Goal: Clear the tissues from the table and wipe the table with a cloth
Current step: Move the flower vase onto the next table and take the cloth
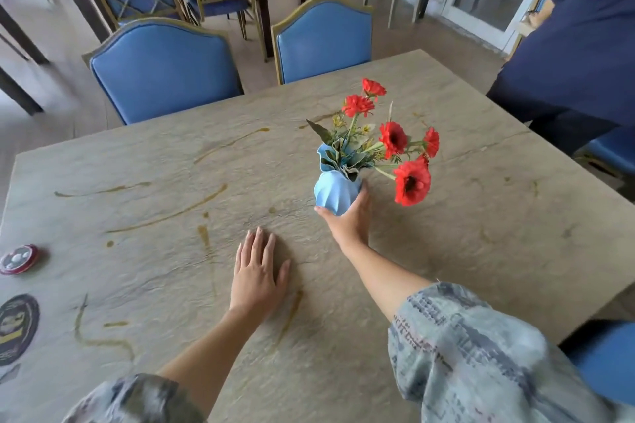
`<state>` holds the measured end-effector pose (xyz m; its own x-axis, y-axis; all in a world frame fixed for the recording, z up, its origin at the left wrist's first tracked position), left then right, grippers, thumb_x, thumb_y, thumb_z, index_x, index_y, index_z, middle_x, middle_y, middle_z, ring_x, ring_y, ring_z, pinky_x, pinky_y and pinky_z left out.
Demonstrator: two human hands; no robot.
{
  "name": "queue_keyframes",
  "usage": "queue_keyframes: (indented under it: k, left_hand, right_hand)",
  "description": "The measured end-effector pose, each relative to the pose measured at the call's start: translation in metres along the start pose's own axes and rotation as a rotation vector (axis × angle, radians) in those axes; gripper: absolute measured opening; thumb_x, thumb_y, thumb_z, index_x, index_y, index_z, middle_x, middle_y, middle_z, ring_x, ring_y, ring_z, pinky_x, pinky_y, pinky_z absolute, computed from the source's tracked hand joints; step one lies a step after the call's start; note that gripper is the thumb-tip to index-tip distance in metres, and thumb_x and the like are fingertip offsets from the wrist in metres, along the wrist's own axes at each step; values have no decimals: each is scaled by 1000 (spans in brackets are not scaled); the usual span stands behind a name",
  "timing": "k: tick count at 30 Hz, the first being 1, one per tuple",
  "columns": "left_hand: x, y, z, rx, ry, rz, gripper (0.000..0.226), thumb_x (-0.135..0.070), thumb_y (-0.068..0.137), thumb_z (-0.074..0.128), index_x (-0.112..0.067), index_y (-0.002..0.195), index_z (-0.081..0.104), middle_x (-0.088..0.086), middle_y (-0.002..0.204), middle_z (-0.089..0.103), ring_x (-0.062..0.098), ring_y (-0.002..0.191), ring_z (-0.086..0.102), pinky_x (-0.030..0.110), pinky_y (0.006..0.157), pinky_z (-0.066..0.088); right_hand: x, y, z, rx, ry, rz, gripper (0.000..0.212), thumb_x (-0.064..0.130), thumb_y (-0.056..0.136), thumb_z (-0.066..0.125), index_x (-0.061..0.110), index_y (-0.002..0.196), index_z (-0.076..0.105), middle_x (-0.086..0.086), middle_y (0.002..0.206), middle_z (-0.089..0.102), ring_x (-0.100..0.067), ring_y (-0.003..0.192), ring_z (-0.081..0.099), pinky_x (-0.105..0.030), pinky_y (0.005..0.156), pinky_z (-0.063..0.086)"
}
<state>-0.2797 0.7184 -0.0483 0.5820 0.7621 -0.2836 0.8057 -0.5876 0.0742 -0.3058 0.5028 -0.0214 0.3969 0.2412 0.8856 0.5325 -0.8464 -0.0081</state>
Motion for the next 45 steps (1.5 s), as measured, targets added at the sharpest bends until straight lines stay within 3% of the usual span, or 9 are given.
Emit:
queue_keyframes:
  k: [3, 6, 10, 13, 20, 25, 34, 45]
  left_hand:
    - [0, 0, 0, 5, -5, -2, 71, -54, 91, 25, -9, 144, 39, 14, 155, 29, 30, 146, 17, 39, 120, 7]
    - [1, 0, -1, 30, -15, -4, 75, -57, 90, 20, -9, 146, 36, 14, 156, 25, 29, 147, 13, 41, 120, 7]
    - [2, 3, -8, 149, -26, 2, 95, -70, 78, 7, -11, 150, 24, 13, 160, 11, 27, 149, -1, 37, 118, -4]
    - [7, -4, -19, 229, -74, -8, 103, -76, 70, 5, -14, 152, 18, 11, 161, 4, 25, 148, -7, 39, 120, -2]
    - [14, -58, -75, 209, -55, -63, 77, -57, 94, 38, -14, 152, 14, 13, 161, -1, 27, 148, -8, 40, 119, 0]
    - [34, -106, -119, 196, -37, -143, 78, -52, 93, 46, -16, 153, 10, 11, 161, -3, 27, 148, -8, 44, 119, 3]
    - [133, -219, -198, 65, -33, -329, 79, -48, 91, 52, -16, 152, 13, 11, 161, -2, 28, 148, -5, 47, 120, 5]
    - [309, -409, -281, 26, 38, -474, 78, -50, 91, 51, -22, 152, 13, 8, 161, -4, 29, 148, -8, 53, 118, 2]
  right_hand:
    - [-1, 1, 6, -60, 10, -9, 107, 41, 53, 87, 18, 140, 28, -4, 138, 41, -23, 126, 43, -43, 104, 41]
    - [-3, -6, 5, -88, 17, -21, 102, 39, 55, 84, 15, 138, 31, -6, 133, 44, -24, 122, 45, -44, 100, 43]
    - [3, -28, -9, -49, 16, -27, 100, 34, 57, 87, 11, 138, 34, -8, 133, 45, -23, 121, 45, -35, 100, 42]
    - [17, -54, -25, -7, 26, -46, 99, 30, 60, 88, 10, 140, 33, -7, 133, 44, -21, 121, 45, -29, 97, 40]
    - [66, -120, -50, 114, 7, -143, 97, 31, 55, 89, 18, 136, 37, 0, 127, 45, -15, 116, 47, -30, 95, 47]
    - [112, -177, -44, 189, 8, -239, 97, 29, 56, 89, 16, 137, 37, -3, 131, 45, -17, 119, 47, -25, 95, 43]
    - [185, -310, 12, 353, 43, -363, 93, 31, 57, 89, 17, 134, 38, -2, 127, 45, -17, 114, 49, -20, 86, 40]
    - [244, -542, 127, 493, 49, -399, 94, 40, 61, 87, 21, 136, 33, 0, 131, 45, -19, 117, 52, -32, 92, 49]
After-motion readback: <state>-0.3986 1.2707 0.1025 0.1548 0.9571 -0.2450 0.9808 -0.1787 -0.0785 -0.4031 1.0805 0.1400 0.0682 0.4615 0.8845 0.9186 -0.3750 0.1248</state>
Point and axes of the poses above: each hand's wrist, its own y-axis towards the middle knuckle, its own z-axis out of the palm, x = y × z, the point moved 3 cm from there along y, towards the middle knuckle
